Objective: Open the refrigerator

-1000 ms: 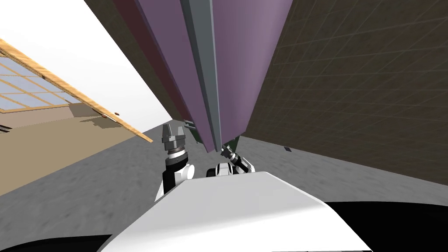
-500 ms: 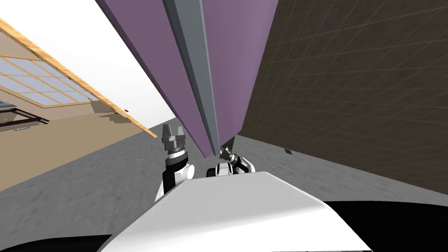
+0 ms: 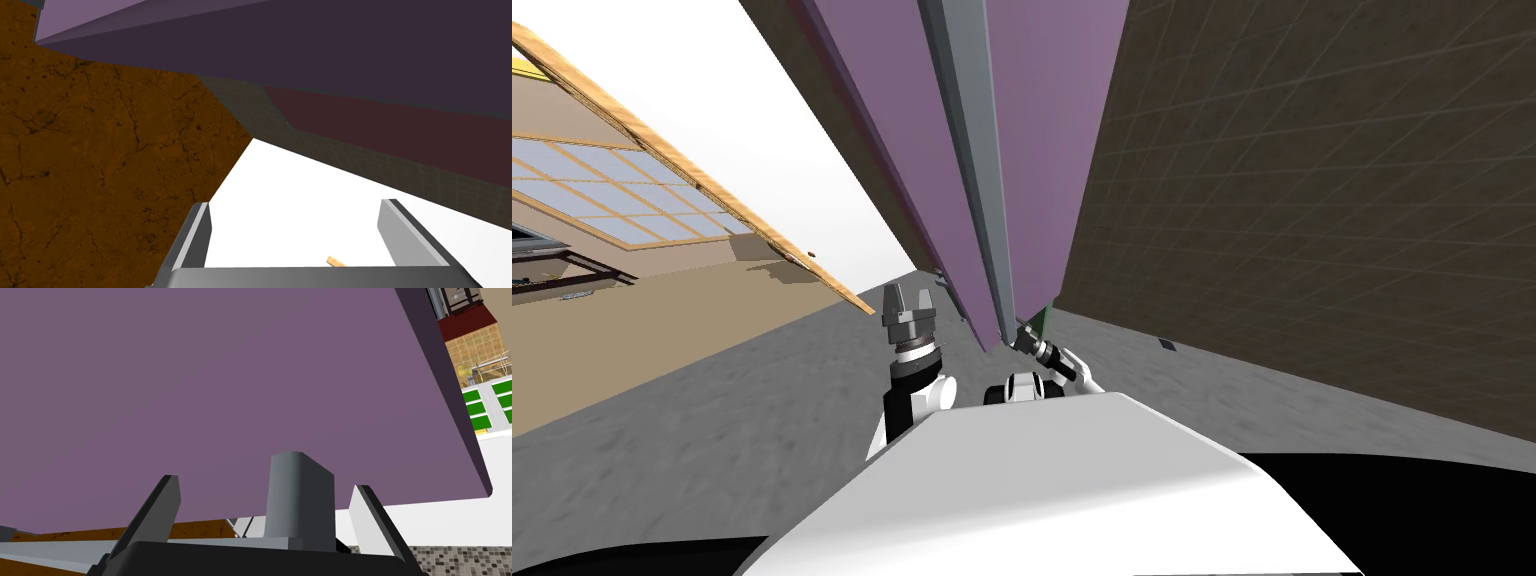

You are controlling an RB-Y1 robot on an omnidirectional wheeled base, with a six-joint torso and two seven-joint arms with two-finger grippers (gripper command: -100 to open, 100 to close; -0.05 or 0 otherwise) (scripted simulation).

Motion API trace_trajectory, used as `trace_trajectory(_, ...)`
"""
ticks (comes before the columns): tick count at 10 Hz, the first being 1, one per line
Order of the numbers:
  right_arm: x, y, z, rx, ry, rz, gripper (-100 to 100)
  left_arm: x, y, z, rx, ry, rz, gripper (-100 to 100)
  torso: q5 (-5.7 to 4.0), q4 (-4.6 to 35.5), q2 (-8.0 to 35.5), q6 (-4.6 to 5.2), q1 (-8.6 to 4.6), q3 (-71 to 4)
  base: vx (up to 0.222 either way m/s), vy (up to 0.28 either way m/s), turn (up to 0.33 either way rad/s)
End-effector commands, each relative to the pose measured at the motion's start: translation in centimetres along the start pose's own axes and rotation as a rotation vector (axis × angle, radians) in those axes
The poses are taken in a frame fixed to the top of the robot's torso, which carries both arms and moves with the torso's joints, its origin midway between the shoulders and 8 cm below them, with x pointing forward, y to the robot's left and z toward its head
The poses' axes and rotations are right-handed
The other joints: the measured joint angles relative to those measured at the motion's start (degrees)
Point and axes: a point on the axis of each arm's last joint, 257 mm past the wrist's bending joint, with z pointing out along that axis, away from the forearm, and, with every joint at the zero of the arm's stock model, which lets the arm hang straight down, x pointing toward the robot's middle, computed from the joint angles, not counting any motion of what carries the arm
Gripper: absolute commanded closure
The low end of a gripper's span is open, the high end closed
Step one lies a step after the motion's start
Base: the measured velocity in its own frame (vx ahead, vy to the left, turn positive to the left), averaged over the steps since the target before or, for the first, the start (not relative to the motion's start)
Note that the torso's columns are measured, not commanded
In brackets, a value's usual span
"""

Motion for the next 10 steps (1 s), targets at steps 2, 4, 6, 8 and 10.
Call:
trace_trajectory(2, 0.1, -2.0, 2.0, 0.01, -0.011, 0.0, -100, 0.0, 0.0, 0.0, 0.0, 0.0, 0.0, 0, -0.1, 0.2, 0.3, 0.1, -0.35, 0.2, -0.033, -0.004, 0.012)
trace_trajectory(4, 0.4, -3.3, 3.2, 0.013, -0.01, 0.0, -100, 0.0, 0.0, 0.0, 0.0, 0.0, 0.0, 0, -0.14, 0.6, 0.6, 0.19, -0.48, 0.3, -0.067, -0.01, 0.002)
trace_trajectory(6, 0.4, -3.3, 3.2, 0.013, -0.01, 0.0, -100, 0.0, 0.0, 0.0, 0.0, 0.0, 0.0, 0, -0.13, 0.7, 0.7, 0.23, -0.45, 0.2, -0.028, -0.011, -0.001)
trace_trajectory(8, 1.5, -1.3, 1.8, -0.023, 0.036, 0.011, 0, 0.0, 0.0, 0.0, 0.0, 0.0, 0.0, 0, -0.1, 0.5, 0.7, 0.18, -0.33, 0.3, 0.007, 0.001, 0.004)
trace_trajectory(10, 1.9, -1.0, 1.4, -0.031, 0.049, 0.012, 0, 0.0, 0.0, 0.0, 0.0, 0.0, 0.0, 0, -0.05, 0.1, 0.3, 0.07, -0.19, 0.2, 0.0, 0.0, 0.0)
